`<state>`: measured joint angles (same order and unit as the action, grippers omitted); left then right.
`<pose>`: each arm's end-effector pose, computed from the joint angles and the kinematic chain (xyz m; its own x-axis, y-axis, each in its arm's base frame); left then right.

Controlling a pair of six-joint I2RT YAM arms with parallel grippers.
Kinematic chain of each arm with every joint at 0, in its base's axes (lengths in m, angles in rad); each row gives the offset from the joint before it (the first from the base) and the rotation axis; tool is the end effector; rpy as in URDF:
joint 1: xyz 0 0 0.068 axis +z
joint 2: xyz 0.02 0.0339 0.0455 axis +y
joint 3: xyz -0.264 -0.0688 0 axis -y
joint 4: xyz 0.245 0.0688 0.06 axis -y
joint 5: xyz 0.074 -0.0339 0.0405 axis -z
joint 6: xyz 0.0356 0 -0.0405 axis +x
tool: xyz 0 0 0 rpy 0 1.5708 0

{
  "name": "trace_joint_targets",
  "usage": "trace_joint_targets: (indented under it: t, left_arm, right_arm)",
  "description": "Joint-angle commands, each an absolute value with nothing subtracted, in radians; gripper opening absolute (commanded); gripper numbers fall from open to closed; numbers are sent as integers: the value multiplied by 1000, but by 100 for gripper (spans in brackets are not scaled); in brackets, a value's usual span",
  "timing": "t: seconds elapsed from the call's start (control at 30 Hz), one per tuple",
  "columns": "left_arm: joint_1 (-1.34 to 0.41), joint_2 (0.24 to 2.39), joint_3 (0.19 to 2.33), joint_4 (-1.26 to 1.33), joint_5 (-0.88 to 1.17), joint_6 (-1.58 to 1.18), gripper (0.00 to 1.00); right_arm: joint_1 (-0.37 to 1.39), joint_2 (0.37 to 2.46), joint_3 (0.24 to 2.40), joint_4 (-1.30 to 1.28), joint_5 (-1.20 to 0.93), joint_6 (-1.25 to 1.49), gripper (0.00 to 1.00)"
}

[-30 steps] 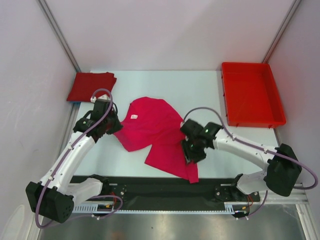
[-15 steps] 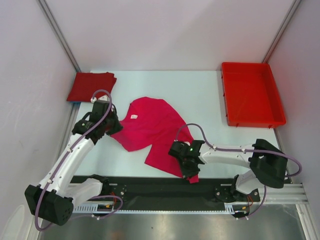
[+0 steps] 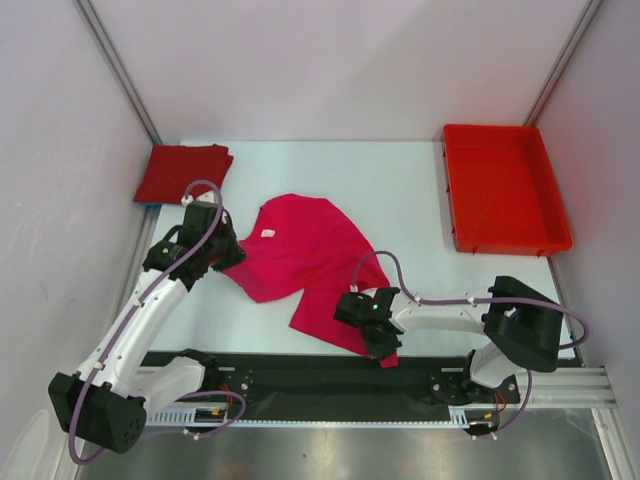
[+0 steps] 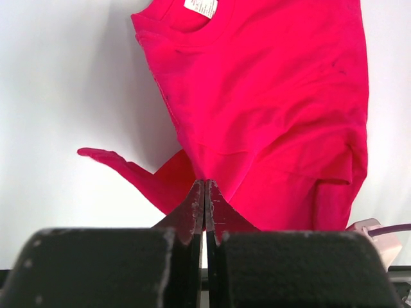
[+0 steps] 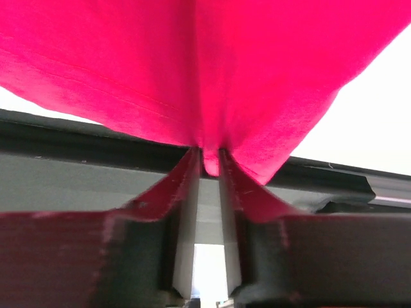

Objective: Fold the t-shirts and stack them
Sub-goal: Flatten the tshirt out

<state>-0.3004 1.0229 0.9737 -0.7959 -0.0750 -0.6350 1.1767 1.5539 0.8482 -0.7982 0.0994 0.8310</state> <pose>0.1945 -0.0575 0.3048 -0.7221 -0.3955 -0.5675 -0.2245 0.9100 -0.3485 0.0986 0.2279 0.1551 -0.9350 -0.3343 -0.1182 -0.3347 0.9422 -0.0174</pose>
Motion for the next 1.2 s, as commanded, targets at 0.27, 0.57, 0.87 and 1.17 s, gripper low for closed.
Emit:
trace_joint_targets:
  t: [0.27, 0.57, 0.87, 1.17]
  left_arm:
    - [-293, 1000, 1029, -801, -66, -627, 0]
    - [-291, 1012, 1259, -822, -34, -660, 0]
    - [-287, 1066, 1643, -753, 49, -703, 0]
    - [-287, 983, 1740, -736, -37, -739, 0]
  right_arm:
    - [1152, 1405, 942, -1023, 281, 844, 0]
    - [811, 1082, 1251, -1126, 333, 613, 0]
    - [514, 1068, 1672, -1134, 278, 261, 0]
    - [500, 1058, 1924, -1111, 337, 235, 0]
